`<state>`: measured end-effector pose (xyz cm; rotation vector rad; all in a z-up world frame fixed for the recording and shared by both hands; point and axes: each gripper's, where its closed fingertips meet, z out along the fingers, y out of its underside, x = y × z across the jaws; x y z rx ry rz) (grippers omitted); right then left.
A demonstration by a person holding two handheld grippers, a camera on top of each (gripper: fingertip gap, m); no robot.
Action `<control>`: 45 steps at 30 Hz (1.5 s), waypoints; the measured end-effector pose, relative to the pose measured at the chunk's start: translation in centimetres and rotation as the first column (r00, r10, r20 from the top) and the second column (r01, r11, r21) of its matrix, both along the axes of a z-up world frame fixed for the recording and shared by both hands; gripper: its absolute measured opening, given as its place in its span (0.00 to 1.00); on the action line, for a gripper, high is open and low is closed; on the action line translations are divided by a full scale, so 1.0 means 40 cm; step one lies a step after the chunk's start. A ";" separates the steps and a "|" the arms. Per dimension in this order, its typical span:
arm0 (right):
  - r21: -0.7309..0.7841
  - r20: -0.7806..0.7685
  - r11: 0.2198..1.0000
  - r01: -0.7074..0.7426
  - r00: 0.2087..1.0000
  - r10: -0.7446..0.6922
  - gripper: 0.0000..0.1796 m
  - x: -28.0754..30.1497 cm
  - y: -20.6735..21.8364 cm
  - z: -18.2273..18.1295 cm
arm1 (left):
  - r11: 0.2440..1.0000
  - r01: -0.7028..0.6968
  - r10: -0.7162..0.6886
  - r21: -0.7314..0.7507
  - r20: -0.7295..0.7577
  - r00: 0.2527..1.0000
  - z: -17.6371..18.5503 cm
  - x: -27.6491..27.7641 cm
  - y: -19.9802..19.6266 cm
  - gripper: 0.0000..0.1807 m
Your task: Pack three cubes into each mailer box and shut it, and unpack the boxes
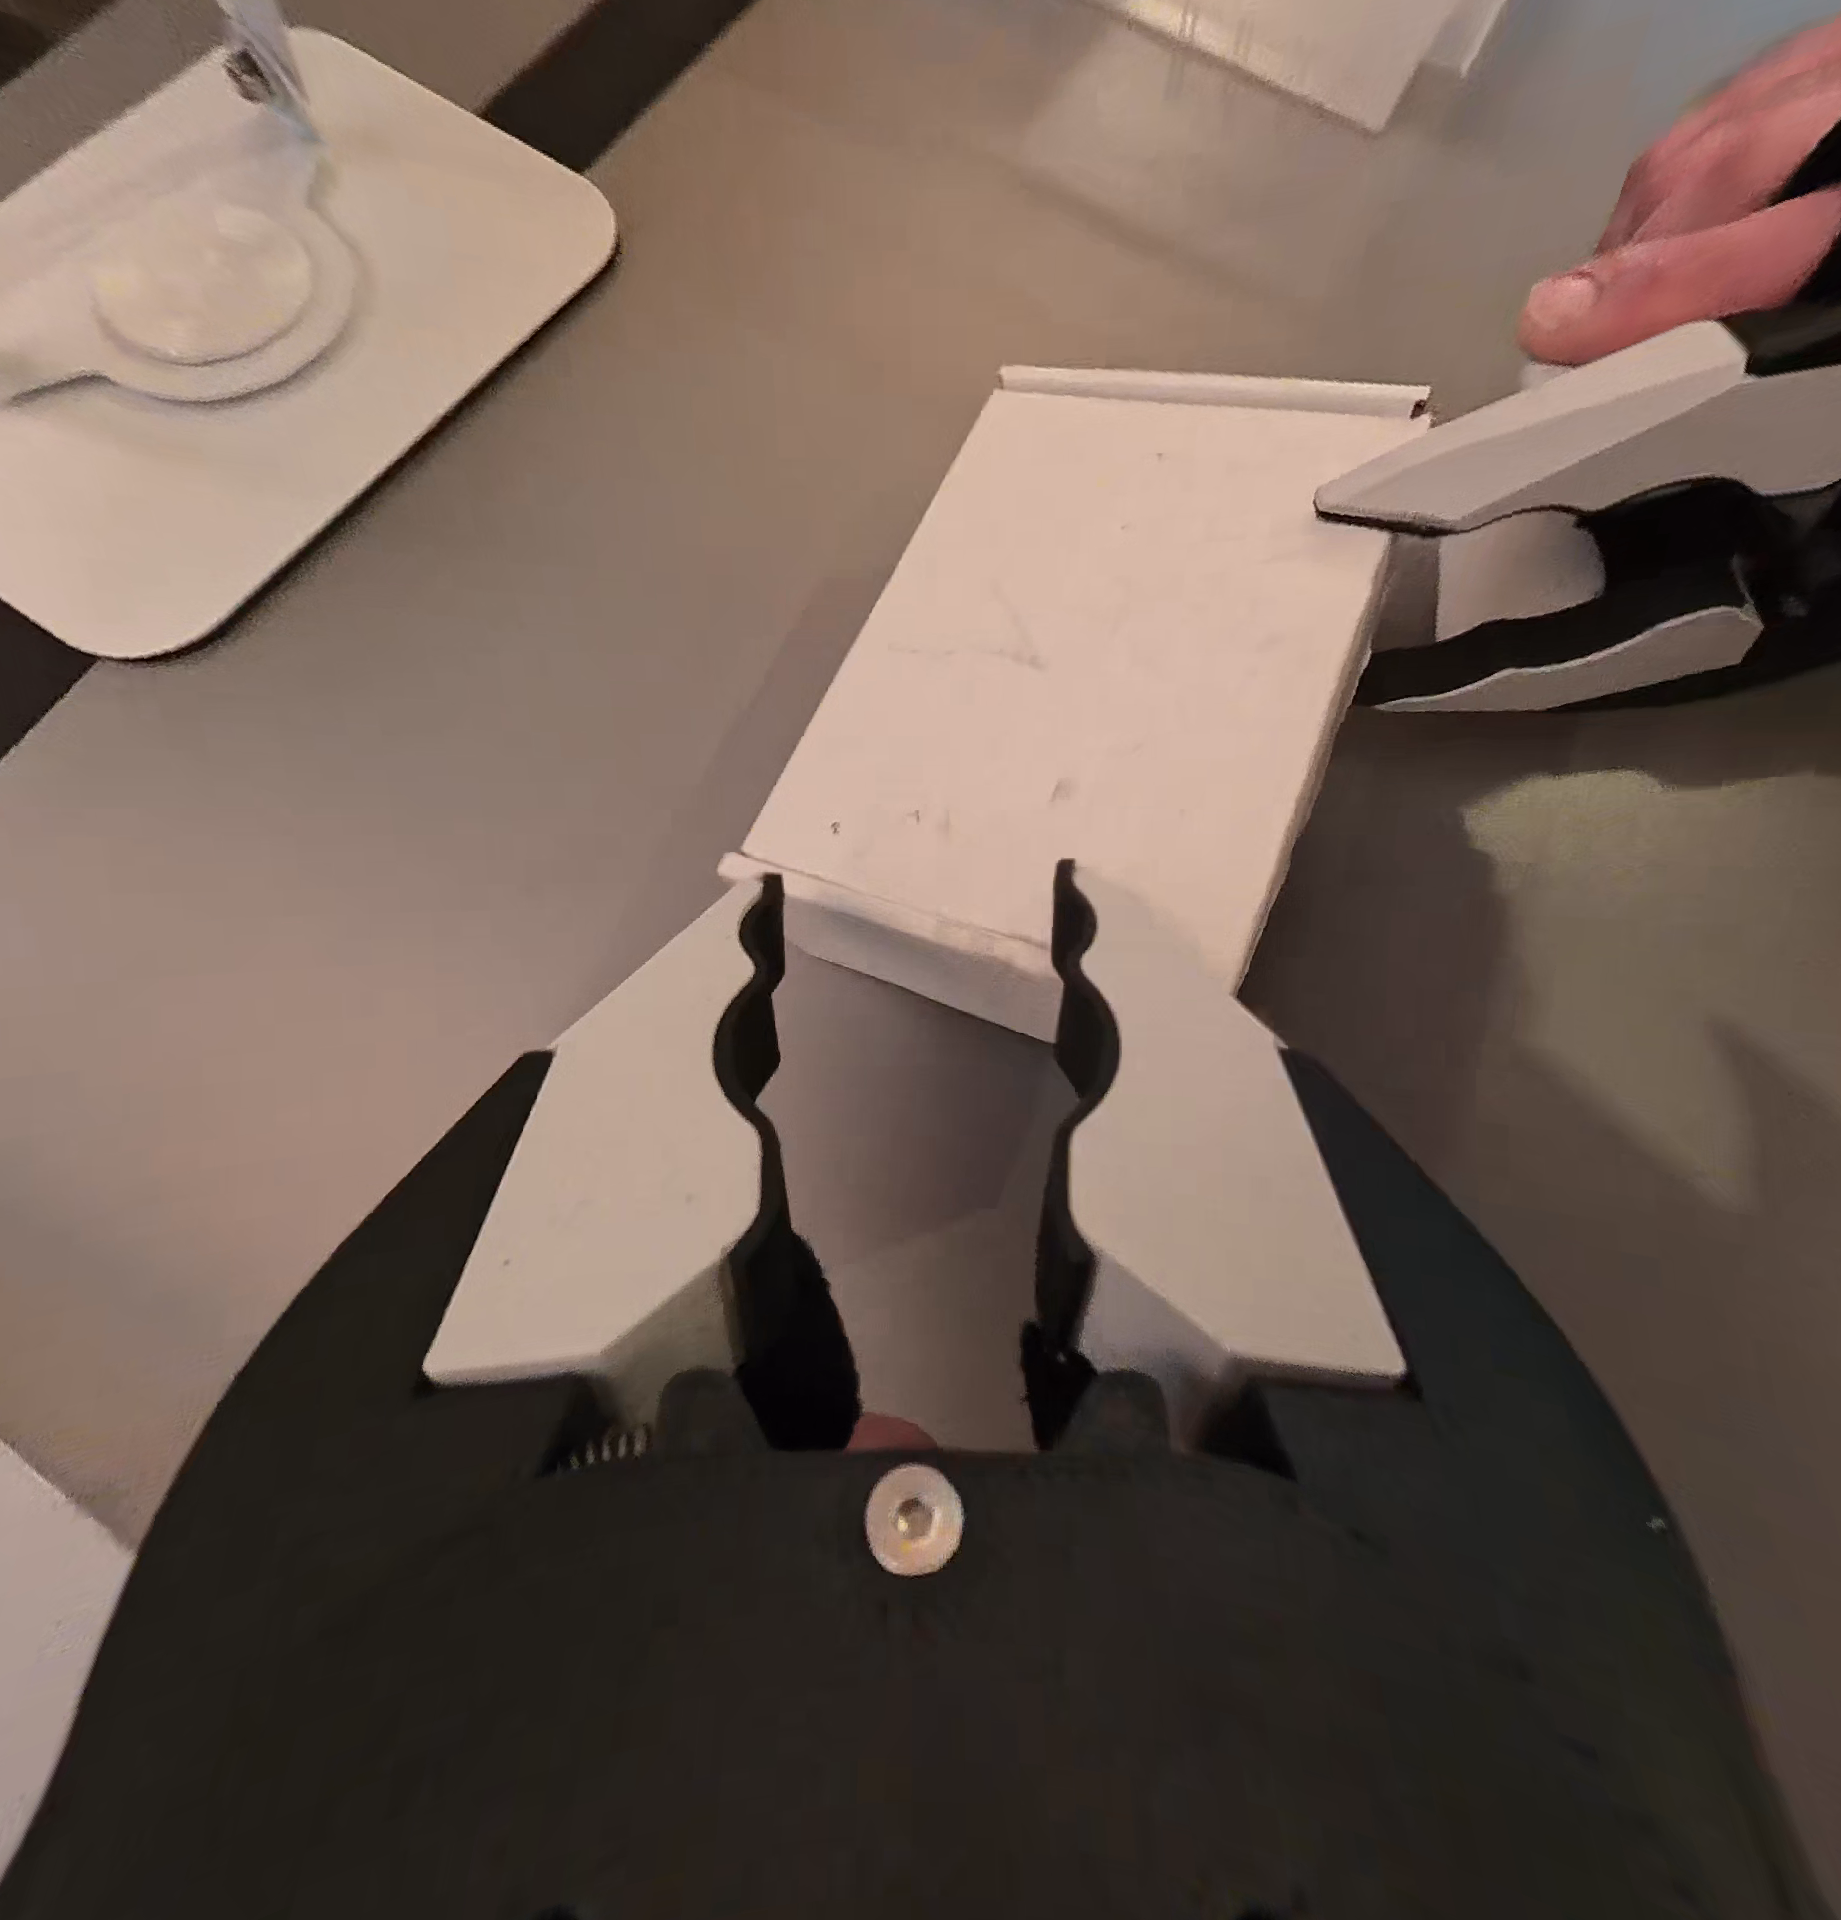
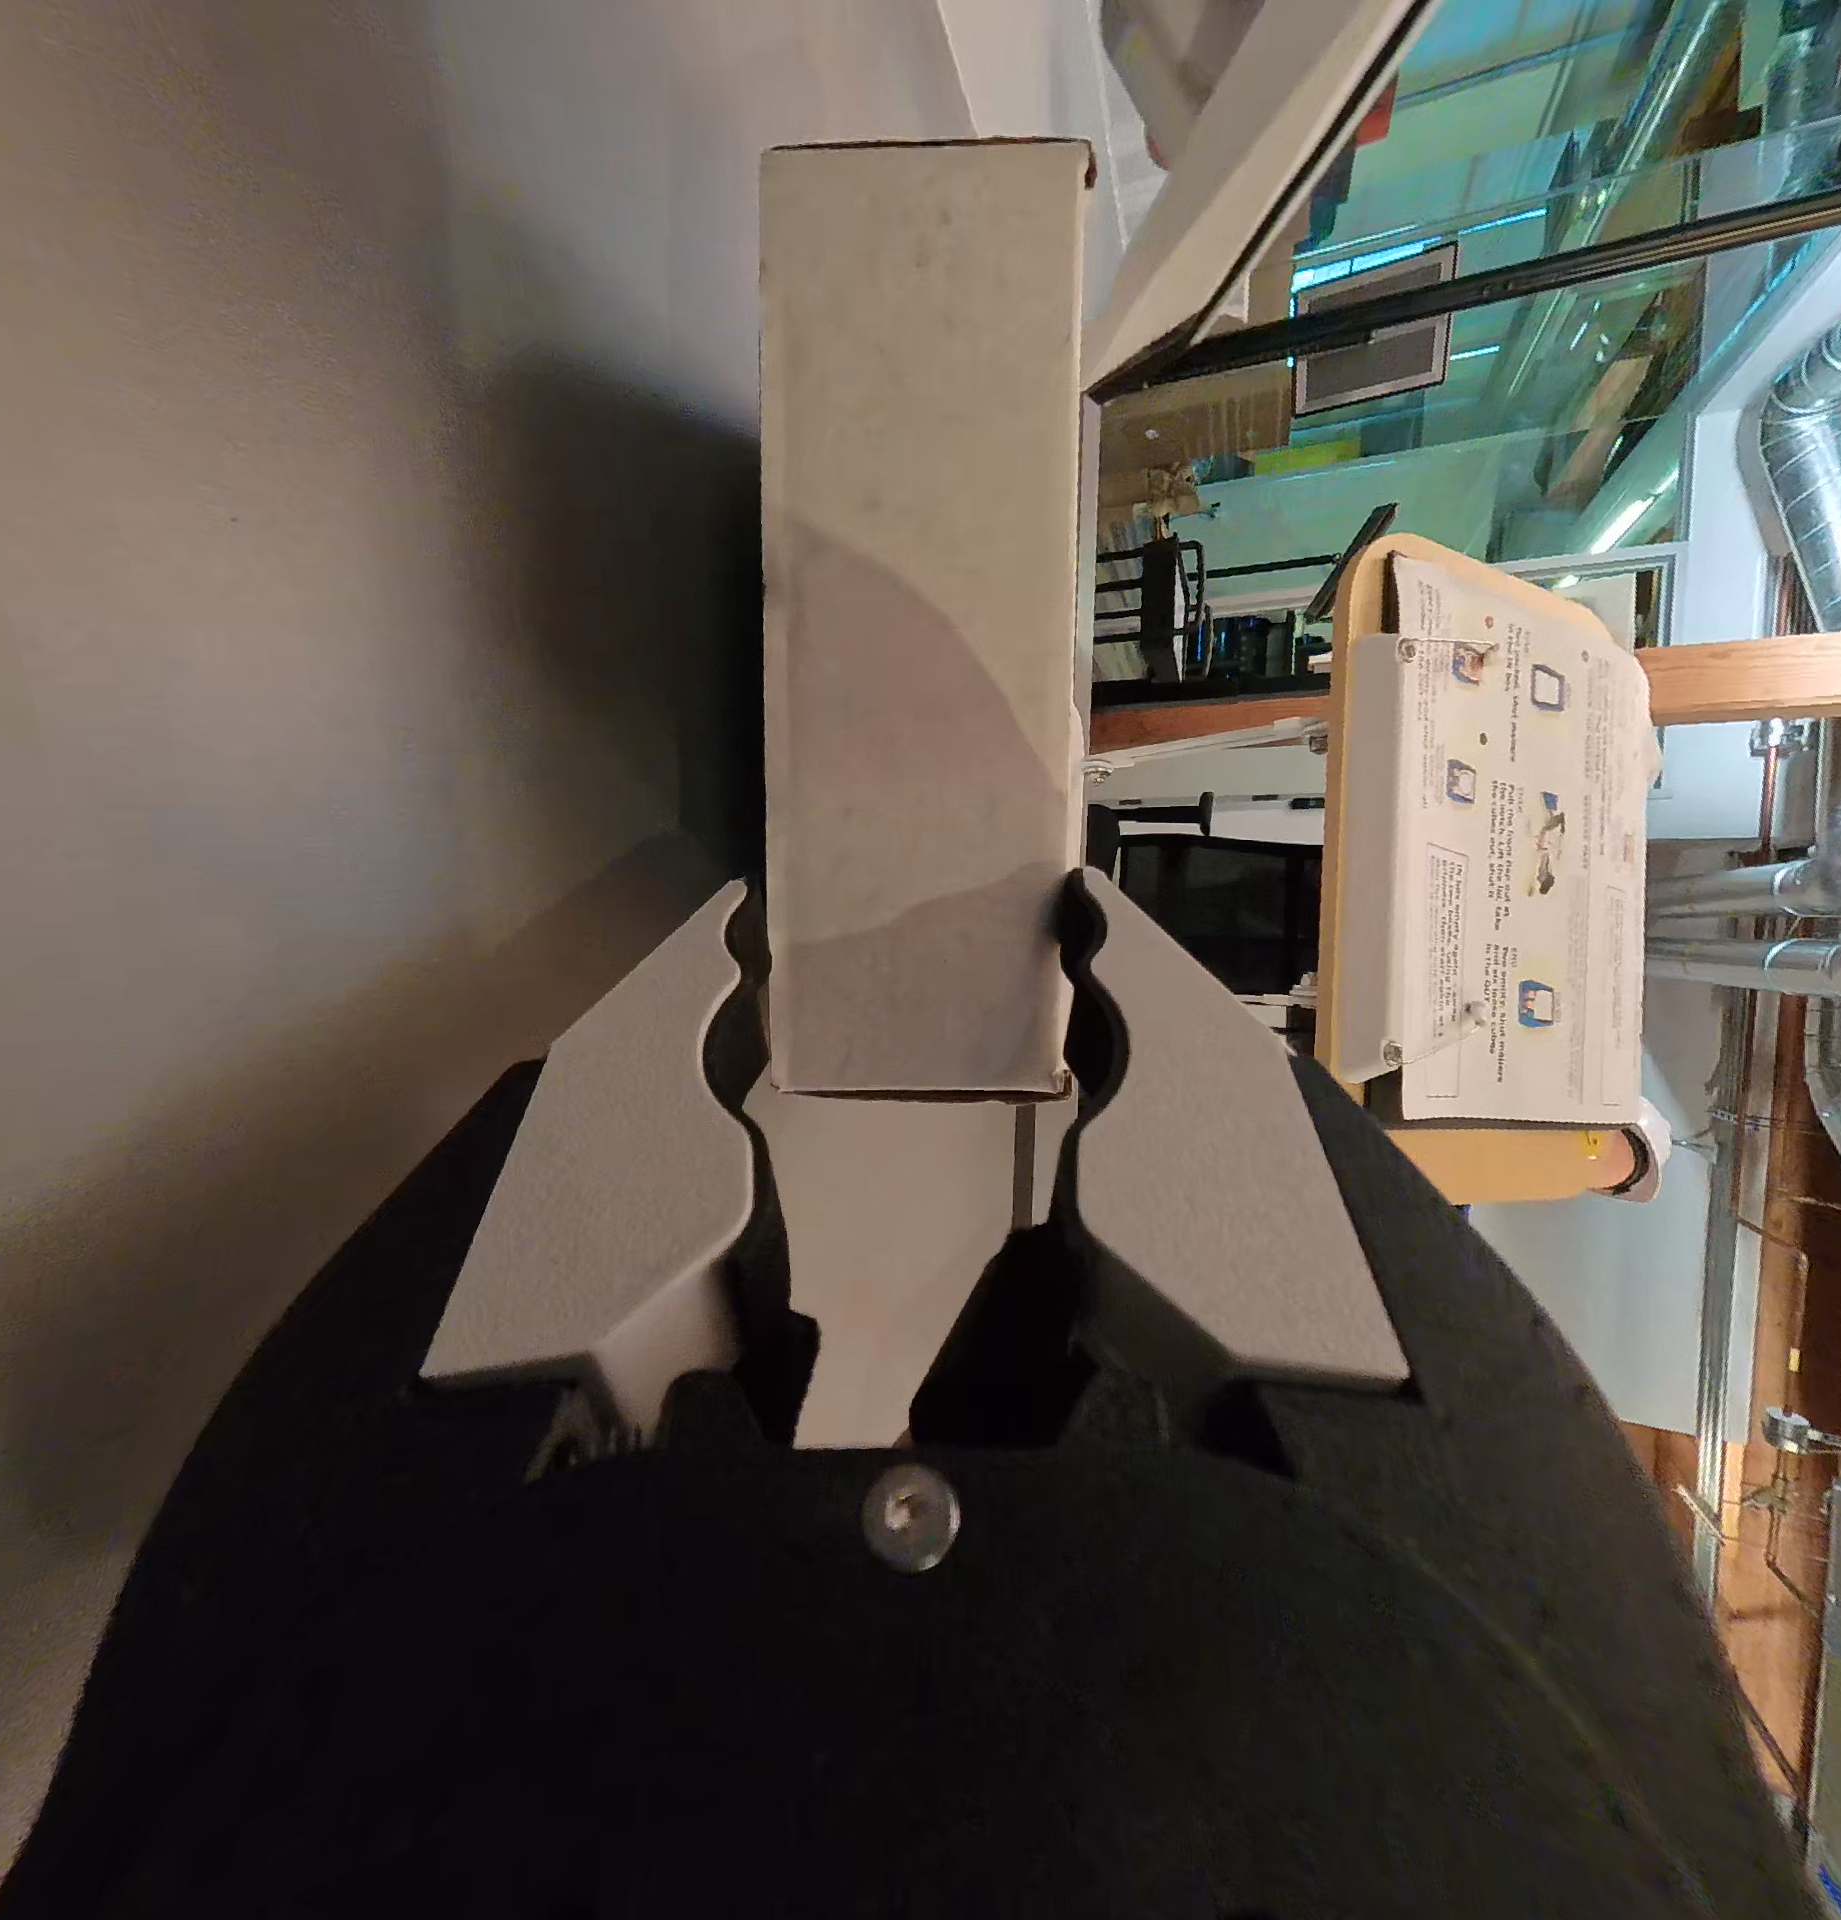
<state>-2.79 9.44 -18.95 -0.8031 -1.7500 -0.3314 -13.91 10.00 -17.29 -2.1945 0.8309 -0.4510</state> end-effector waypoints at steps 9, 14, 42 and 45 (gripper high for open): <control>-0.073 0.032 0.997 -0.027 0.999 0.030 0.29 0.014 -0.012 -0.027 | 0.995 0.079 -0.089 0.059 0.202 0.975 -0.021 0.045 -0.034 0.12; -0.148 0.021 0.988 -0.049 0.998 0.053 0.29 0.012 -0.020 -0.027 | 0.992 0.085 -0.103 0.092 0.211 0.972 -0.023 0.043 -0.030 0.08; -0.034 0.038 0.999 -0.026 0.999 0.027 0.30 -0.005 -0.028 -0.063 | 0.977 0.109 -0.133 0.185 0.127 0.983 -0.042 0.047 -0.014 0.00; -0.042 0.041 0.999 -0.019 0.999 0.021 0.29 -0.005 -0.018 -0.064 | 0.961 0.117 -0.138 0.252 0.066 0.988 0.011 0.047 0.014 0.01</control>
